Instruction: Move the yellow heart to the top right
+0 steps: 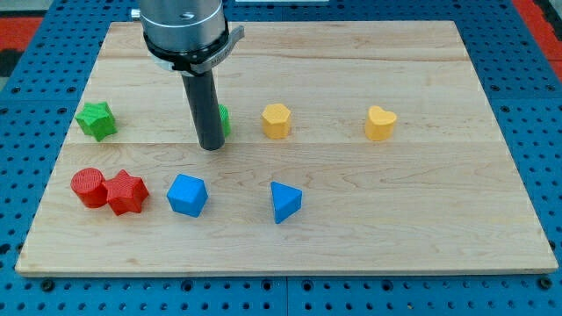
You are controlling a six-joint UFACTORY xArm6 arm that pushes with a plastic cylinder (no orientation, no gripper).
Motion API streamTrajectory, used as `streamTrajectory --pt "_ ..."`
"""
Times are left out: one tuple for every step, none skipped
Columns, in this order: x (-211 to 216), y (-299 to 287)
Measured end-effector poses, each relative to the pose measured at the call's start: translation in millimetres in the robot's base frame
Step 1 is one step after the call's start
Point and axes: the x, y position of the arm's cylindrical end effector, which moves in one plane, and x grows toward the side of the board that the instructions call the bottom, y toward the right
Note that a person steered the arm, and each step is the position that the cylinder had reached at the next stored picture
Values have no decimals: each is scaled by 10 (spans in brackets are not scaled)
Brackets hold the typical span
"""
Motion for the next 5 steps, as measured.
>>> streamTrajectory --pt "0 0" --pt "1 287" --pt "31 1076" --pt "38 1744" --pt "-107 1862"
